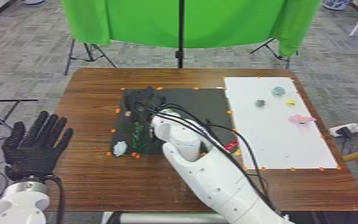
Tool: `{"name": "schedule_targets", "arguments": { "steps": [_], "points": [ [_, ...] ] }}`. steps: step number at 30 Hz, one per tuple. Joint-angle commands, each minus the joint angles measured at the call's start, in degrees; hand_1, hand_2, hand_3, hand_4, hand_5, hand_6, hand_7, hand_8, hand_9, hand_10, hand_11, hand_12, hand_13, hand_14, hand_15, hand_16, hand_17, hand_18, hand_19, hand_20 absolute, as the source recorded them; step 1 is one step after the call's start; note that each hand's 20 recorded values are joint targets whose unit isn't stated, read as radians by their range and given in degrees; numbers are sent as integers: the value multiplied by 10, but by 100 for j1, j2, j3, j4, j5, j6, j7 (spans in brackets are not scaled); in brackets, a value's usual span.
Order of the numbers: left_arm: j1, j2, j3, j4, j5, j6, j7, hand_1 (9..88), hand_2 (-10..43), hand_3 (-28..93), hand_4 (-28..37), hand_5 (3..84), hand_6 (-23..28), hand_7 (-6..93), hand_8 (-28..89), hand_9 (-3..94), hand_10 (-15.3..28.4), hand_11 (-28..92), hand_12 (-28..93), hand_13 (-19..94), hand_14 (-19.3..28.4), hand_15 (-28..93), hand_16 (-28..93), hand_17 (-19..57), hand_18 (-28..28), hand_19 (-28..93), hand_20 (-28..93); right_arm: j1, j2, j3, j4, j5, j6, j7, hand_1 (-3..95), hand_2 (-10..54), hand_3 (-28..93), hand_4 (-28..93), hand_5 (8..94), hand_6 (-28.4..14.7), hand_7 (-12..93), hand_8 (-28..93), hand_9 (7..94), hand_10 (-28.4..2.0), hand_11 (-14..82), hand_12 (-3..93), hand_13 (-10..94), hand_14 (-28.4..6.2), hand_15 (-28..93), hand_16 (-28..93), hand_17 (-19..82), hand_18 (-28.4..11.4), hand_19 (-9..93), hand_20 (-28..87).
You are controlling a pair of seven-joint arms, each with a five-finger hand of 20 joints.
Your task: Arrange flowers
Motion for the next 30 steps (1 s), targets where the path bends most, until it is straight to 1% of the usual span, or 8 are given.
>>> {"name": "schedule_targets", "arguments": {
  "steps": [1, 5, 8, 12, 13, 14, 22, 30],
  "points": [
    [-29, -12, 43, 38, -65, 52, -7, 261, 118, 774, -283, 456, 92, 137, -112, 398, 143, 201, 94, 313, 131, 223, -36, -55, 133, 318, 122, 71, 27, -40, -73, 38, -104, 0, 459, -95, 802, -283, 632, -12, 124, -126, 624, -133, 116, 142, 543, -114, 524, 238, 225, -207, 750, 471],
    [-82, 3, 68, 48, -64, 66, -7, 261, 119, 773, -283, 457, 92, 138, -112, 398, 143, 201, 93, 313, 131, 225, -36, -54, 133, 317, 122, 64, -38, -10, 27, 101, 76, 53, 436, -95, 792, -283, 649, -14, 107, -124, 628, -137, 108, 138, 546, -119, 518, 235, 224, -208, 745, 469],
    [-109, -12, 78, 64, -58, 83, -25, 261, 119, 774, -283, 458, 92, 138, -112, 398, 143, 202, 93, 313, 130, 225, -36, -55, 133, 318, 123, 44, -114, 36, 119, -10, 67, 102, 417, -10, 757, -283, 681, 8, 111, -112, 646, -136, 105, 135, 558, -121, 516, 235, 224, -208, 740, 467],
    [-101, 64, 104, 72, -131, 85, 45, 261, 120, 772, -283, 458, 92, 138, -112, 398, 144, 202, 93, 313, 130, 224, -36, -55, 133, 319, 123, 12, -130, 38, 209, -48, 246, 208, 501, 25, 648, -283, 727, 29, 116, -57, 670, -123, 110, 141, 569, -113, 516, 241, 228, -205, 736, 463],
    [-107, 83, 115, 77, -147, 82, 64, 261, 120, 772, -283, 458, 92, 138, -112, 398, 144, 202, 92, 312, 130, 224, -36, -55, 133, 319, 123, 13, -123, 20, 237, -30, 327, 275, 518, 21, 640, -283, 734, 30, 115, -52, 681, -119, 114, 143, 573, -112, 518, 243, 230, -203, 736, 463],
    [-114, -65, 65, 76, -27, 98, -75, 261, 120, 772, -283, 458, 92, 138, -112, 398, 144, 202, 92, 312, 130, 224, -36, -55, 134, 319, 123, 9, -112, 10, 251, -9, 371, 307, 540, 12, 628, -283, 748, 31, 116, -47, 697, -113, 119, 147, 582, -108, 522, 247, 234, -201, 736, 462],
    [46, -128, -29, 44, -26, 78, -91, 261, 120, 772, -283, 457, 92, 138, -112, 398, 143, 202, 92, 312, 131, 224, -36, -55, 134, 318, 123, -8, -17, -45, 182, 136, 423, 455, 597, -84, 695, -283, 766, 39, 124, -28, 756, -94, 74, 236, 617, -85, 427, 423, 245, -200, 738, 459],
    [105, -262, -76, 58, 14, 21, -208, 261, 120, 773, -283, 458, 92, 138, -112, 399, 143, 203, 93, 313, 130, 224, -36, -55, 134, 318, 122, -12, 356, -85, -486, 1170, 438, 977, 486, -95, 778, -283, 679, 21, 136, -91, 706, -116, 141, 159, 597, -104, 512, 310, 245, -207, 747, 445]
  ]
}}
